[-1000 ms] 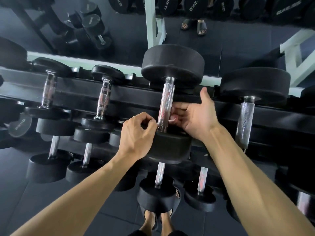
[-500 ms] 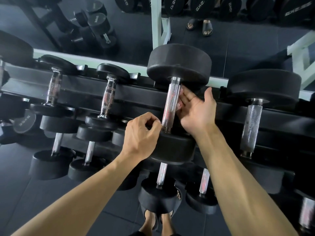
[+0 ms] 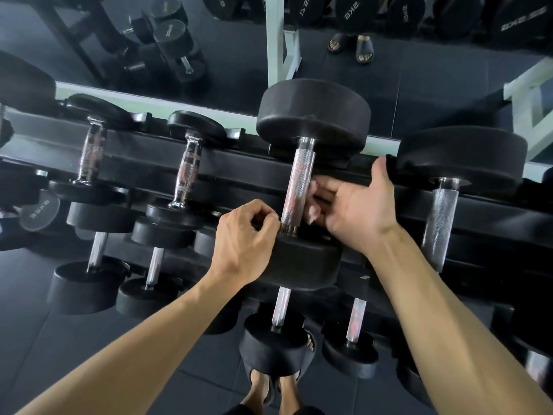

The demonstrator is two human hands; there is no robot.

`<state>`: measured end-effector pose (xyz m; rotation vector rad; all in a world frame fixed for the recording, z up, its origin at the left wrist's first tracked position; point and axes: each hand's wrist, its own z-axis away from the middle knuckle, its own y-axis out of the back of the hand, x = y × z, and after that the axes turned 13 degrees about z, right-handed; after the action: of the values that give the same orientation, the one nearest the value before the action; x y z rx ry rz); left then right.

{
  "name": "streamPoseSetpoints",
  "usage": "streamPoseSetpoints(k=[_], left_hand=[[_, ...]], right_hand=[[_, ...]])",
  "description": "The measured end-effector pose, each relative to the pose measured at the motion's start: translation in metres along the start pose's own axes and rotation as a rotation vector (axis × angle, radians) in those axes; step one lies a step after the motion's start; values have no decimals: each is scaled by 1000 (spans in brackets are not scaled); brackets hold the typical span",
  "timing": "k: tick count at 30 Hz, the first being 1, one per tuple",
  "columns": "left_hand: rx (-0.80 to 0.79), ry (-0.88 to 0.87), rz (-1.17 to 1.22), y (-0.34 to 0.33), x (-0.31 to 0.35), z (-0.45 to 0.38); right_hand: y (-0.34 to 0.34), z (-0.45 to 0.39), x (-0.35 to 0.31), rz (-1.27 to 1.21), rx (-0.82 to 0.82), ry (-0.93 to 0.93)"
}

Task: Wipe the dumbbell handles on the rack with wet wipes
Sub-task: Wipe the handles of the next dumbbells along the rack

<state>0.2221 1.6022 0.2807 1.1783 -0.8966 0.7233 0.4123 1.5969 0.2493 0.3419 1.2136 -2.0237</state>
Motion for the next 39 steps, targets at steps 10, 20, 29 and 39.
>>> streamPoseSetpoints(k=[10, 20, 29, 39], left_hand=[[1, 3, -1, 0, 0, 0], [-19, -6, 29, 0, -3, -1], [-15, -20, 29, 1, -4, -1], [-16, -7, 28, 2, -3, -1]], right_hand=[[-8, -23, 6, -90, 113, -31], [-9, -20, 5, 33, 123, -56], [1, -11, 6, 207, -9, -176], [-2, -25, 3, 271, -48, -222]])
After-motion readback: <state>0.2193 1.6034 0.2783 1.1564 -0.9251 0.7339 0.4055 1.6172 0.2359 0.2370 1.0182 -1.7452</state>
